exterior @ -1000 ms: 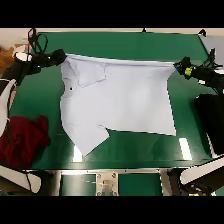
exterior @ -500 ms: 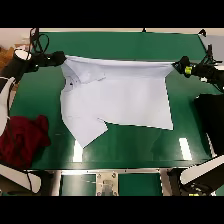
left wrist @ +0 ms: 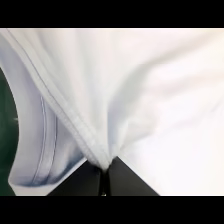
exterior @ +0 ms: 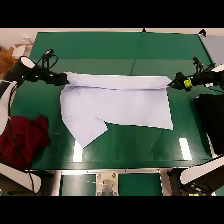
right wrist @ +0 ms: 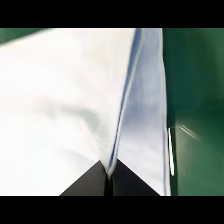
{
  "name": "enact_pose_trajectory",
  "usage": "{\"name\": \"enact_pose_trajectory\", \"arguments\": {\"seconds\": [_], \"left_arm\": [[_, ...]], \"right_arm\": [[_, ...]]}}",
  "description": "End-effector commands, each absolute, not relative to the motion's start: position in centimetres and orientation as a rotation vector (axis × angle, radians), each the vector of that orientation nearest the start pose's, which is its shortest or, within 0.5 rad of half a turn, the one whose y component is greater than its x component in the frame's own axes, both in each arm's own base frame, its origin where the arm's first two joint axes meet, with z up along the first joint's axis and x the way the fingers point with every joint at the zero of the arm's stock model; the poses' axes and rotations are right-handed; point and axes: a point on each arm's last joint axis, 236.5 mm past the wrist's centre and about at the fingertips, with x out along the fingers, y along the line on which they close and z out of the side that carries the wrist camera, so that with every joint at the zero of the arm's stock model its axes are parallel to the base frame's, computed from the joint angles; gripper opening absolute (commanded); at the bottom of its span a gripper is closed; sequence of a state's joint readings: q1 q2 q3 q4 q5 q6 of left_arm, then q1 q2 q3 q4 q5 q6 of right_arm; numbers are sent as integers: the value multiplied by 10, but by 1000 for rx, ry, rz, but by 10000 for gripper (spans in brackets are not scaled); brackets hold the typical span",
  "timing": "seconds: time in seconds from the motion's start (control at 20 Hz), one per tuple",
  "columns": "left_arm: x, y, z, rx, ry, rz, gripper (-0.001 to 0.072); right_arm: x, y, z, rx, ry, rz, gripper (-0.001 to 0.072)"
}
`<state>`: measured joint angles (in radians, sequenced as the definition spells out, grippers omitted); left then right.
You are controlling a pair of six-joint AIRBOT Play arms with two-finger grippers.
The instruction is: Fold the shirts.
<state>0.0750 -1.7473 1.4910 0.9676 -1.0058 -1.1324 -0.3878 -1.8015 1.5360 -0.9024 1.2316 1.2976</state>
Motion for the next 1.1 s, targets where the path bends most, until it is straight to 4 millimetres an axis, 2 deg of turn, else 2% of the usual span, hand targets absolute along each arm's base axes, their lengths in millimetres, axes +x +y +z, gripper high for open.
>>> {"name": "enact_pose_trajectory", "arguments": {"seconds": [0.0,0.2,0.35,0.4,0.45,0.5,0.55,0.6,0.7,0.9,0.95,1.05], "left_arm": [[497,-76,-48,-252,1174,-437,29],[490,-78,-59,-263,1213,-445,28],[490,-77,-63,-264,1214,-440,28],[490,-77,-63,-263,1213,-440,29],[489,-77,-62,-263,1219,-442,30],[485,-78,-60,-256,1237,-452,109],[481,-78,-54,-259,1262,-457,408],[478,-77,-49,-270,1291,-446,494],[456,-69,-45,-262,1405,-414,494],[389,-52,-45,-282,1666,-346,493],[373,-48,-41,-304,1687,-330,493],[336,-38,-36,-349,1690,-285,493]], "right_arm": [[452,-51,-65,665,1377,157,12],[447,-50,-80,680,1383,133,13],[448,-49,-81,681,1380,133,15],[448,-48,-81,681,1381,135,36],[446,-47,-80,689,1391,138,201],[442,-45,-77,702,1411,141,253],[435,-46,-74,700,1440,150,253],[426,-49,-70,706,1471,141,253],[404,-64,-62,693,1531,84,253],[357,-77,-46,702,1492,-6,246],[339,-77,-45,722,1473,-37,211],[303,-76,-48,767,1430,-107,211]]}}
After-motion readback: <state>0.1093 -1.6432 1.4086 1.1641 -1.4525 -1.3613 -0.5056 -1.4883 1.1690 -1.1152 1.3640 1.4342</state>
